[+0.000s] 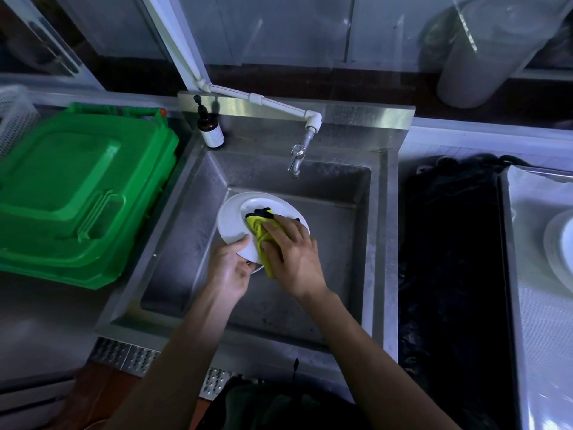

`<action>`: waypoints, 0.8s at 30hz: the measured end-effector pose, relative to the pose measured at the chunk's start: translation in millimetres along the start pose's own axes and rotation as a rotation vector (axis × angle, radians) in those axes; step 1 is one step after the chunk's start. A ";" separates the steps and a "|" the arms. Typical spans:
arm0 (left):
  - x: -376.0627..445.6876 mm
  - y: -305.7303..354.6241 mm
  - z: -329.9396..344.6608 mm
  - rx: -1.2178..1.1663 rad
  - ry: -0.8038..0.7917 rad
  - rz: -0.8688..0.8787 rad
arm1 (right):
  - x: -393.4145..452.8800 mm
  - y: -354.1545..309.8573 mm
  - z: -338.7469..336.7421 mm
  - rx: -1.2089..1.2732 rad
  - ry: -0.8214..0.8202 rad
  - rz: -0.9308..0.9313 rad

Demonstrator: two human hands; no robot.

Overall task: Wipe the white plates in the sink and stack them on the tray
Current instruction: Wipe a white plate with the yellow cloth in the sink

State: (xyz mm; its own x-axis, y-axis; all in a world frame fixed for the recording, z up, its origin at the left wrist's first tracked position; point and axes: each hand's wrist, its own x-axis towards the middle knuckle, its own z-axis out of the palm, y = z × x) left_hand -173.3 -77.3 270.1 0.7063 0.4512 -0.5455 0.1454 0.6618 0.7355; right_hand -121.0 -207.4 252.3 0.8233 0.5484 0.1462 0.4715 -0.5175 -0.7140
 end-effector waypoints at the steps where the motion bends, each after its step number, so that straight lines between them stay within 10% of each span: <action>1: 0.2 0.1 0.1 -0.007 -0.005 0.002 | -2.8 -0.7 1.6 -0.019 -0.006 -0.001; 24: -2.0 6.4 -20.7 -0.015 -0.167 -0.035 | -4.8 25.1 1.4 0.215 0.095 0.238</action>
State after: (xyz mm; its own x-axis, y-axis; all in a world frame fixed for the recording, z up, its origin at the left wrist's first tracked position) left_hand -188.2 -61.6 267.6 0.8068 0.3228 -0.4949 0.1619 0.6848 0.7106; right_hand -113.6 -222.1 232.8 0.9329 0.3599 0.0133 0.1930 -0.4683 -0.8623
